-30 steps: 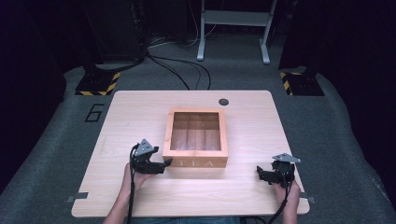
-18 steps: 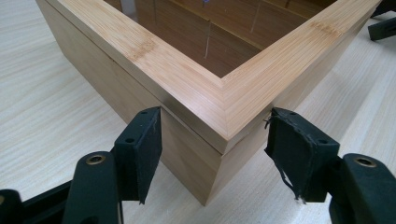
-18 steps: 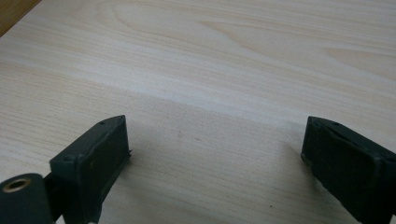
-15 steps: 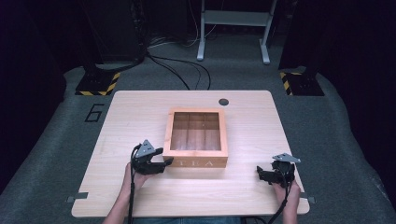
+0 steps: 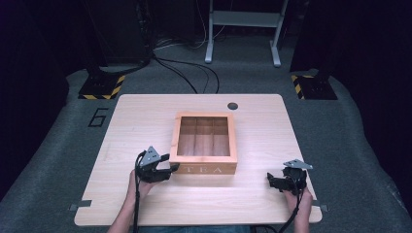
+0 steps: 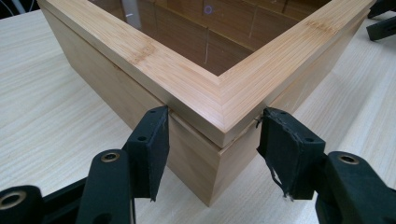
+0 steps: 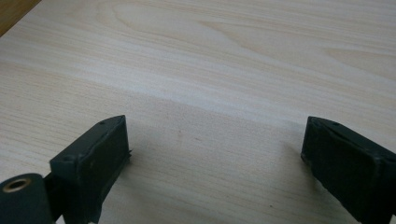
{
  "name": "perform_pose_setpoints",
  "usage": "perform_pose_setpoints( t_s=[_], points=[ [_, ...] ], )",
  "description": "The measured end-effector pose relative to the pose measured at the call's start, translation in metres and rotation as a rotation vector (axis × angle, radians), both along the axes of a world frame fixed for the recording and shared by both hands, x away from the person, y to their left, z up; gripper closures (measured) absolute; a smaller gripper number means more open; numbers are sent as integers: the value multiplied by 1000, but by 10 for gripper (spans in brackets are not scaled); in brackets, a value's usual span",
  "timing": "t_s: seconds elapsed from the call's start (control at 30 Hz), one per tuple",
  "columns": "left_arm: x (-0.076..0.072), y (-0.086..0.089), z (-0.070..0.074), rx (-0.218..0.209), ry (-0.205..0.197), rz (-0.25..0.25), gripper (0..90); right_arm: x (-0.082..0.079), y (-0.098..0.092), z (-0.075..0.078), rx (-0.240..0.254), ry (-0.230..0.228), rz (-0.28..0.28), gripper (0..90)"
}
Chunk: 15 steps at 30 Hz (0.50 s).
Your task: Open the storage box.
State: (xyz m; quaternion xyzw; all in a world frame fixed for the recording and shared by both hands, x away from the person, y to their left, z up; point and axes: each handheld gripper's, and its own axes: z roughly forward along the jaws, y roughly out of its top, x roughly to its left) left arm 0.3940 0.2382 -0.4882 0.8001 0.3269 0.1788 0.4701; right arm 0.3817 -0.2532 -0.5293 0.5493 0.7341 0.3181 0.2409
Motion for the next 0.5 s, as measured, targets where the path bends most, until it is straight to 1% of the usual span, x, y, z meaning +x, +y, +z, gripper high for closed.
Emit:
perform_pose_setpoints(
  t_s=[0.07, 0.13, 0.17, 0.3, 0.37, 0.4, 0.5],
  points=[
    [0, -1, 1, -7, 0, 3, 429, 0, 0, 0, 1, 0, -1, 71],
    [1, -1, 1, -3, -3, 2, 428, 0, 0, 0, 2, 0, -2, 71],
    [0, -1, 2, -14, 4, 5, 427, 0, 0, 0, 1, 0, -1, 71],
    [1, -1, 4, -3, -1, 0, 424, 0, 0, 0, 1, 0, -1, 71],
    [1, -2, 5, -14, -7, 9, 423, 0, 0, 0, 1, 0, -1, 71],
    [1, -2, 5, -17, -1, 9, 422, 0, 0, 0, 1, 0, -1, 71],
    [2, -2, 7, -5, -12, 8, 420, 0, 0, 0, 2, 0, -1, 71]
  ],
)
